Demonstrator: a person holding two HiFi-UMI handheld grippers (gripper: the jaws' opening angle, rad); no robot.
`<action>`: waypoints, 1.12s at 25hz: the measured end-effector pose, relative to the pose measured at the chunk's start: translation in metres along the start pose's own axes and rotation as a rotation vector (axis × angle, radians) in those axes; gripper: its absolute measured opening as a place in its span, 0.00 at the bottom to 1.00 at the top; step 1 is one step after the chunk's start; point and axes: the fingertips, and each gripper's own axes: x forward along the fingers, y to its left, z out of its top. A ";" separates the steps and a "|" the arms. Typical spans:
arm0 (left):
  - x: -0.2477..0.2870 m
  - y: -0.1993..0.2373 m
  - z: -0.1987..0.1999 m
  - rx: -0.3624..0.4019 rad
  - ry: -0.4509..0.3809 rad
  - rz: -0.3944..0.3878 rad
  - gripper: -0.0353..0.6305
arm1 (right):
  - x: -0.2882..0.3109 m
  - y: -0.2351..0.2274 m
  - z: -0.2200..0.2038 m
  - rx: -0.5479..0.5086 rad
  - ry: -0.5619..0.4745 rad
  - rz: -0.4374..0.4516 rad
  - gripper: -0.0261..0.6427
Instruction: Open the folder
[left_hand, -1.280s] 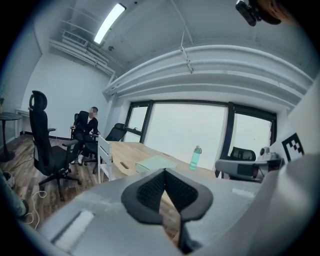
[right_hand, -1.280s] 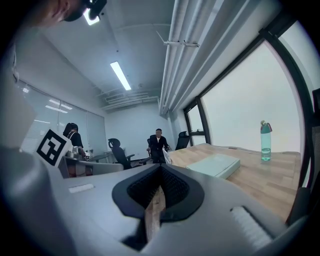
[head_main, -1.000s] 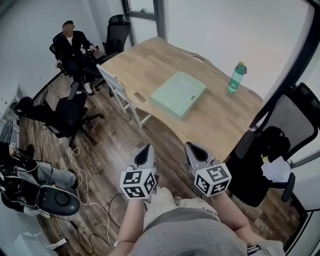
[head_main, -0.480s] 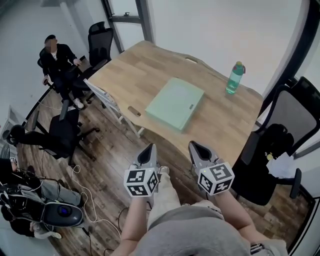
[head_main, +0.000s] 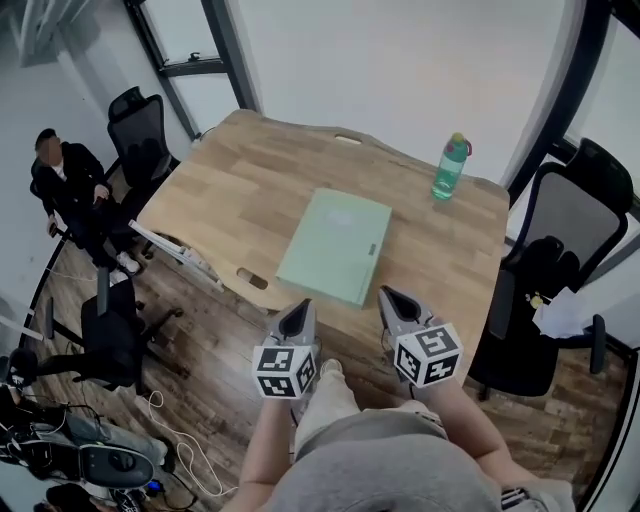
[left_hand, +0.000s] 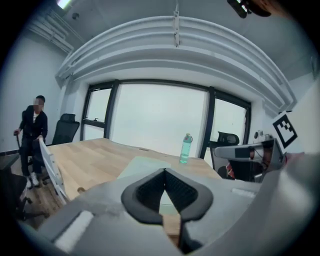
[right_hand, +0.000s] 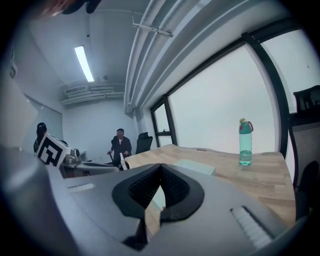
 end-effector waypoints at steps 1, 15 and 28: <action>0.009 0.002 0.001 0.015 0.012 -0.028 0.06 | 0.007 -0.005 -0.001 0.006 0.005 -0.020 0.04; 0.094 0.007 -0.034 0.172 0.220 -0.374 0.10 | 0.077 -0.059 -0.049 0.111 0.117 -0.215 0.04; 0.125 0.000 -0.092 0.517 0.401 -0.604 0.44 | 0.109 -0.087 -0.113 0.181 0.263 -0.306 0.04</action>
